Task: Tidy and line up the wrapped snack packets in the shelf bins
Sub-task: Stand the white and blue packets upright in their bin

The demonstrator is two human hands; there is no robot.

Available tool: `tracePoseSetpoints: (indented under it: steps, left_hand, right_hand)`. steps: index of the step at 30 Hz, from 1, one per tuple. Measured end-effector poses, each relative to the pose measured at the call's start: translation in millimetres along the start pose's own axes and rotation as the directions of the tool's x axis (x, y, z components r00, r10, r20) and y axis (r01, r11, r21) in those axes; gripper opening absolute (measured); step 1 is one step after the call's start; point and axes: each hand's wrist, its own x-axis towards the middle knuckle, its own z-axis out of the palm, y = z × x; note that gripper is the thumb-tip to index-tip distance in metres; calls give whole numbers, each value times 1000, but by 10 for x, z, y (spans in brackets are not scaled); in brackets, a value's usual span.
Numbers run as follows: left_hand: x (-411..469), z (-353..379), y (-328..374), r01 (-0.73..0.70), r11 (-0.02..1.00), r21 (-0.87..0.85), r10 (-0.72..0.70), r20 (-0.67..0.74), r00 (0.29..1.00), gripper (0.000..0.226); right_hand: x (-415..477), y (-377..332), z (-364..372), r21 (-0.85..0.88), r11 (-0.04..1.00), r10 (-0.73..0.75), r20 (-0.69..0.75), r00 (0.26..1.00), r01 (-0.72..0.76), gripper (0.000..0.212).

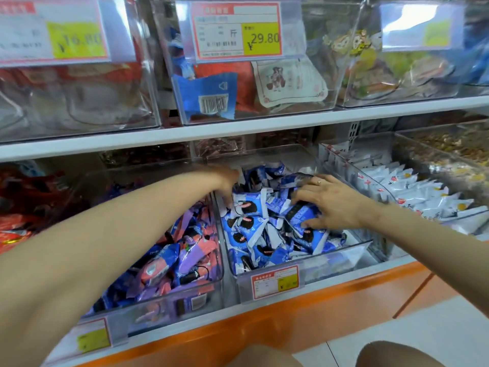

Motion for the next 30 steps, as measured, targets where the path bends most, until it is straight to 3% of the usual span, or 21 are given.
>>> tracePoseSetpoints:
  steps: [4,8,13,16,20,25,30]
  left_hand:
    - [159,-25,-38,42,998,52,-47,106,993,94]
    - [193,2,-111,-28,997,-65,32,63,997,83]
    - [57,-30,-267,-204,949,-242,145,-241,960,66]
    - [-93,-18,-323,-266,897,-353,102,-420,902,62]
    - [-350,-20,-329,-310,842,-442,52,-505,861,66]
    - [-613,-29,-238,-334,840,-428,77,-516,853,62]
    - [-753,-5,10,-439,724,-532,207,-438,875,48]
  right_hand:
    - [-79,64,51,77,997,6,-9,1000,-5,54]
    - [14,-22,23,97,995,2,-41,999,2,59]
    - [272,-253,-55,226,974,61,-185,981,-18,36]
    - [530,-411,-17,169,983,100,-164,981,-72,47]
    - [780,-593,85,11,990,144,-47,988,-144,65]
    - [735,-588,29,70,988,148,-163,975,-138,39]
    - [179,-175,-325,219,964,213,-288,934,-153,23]
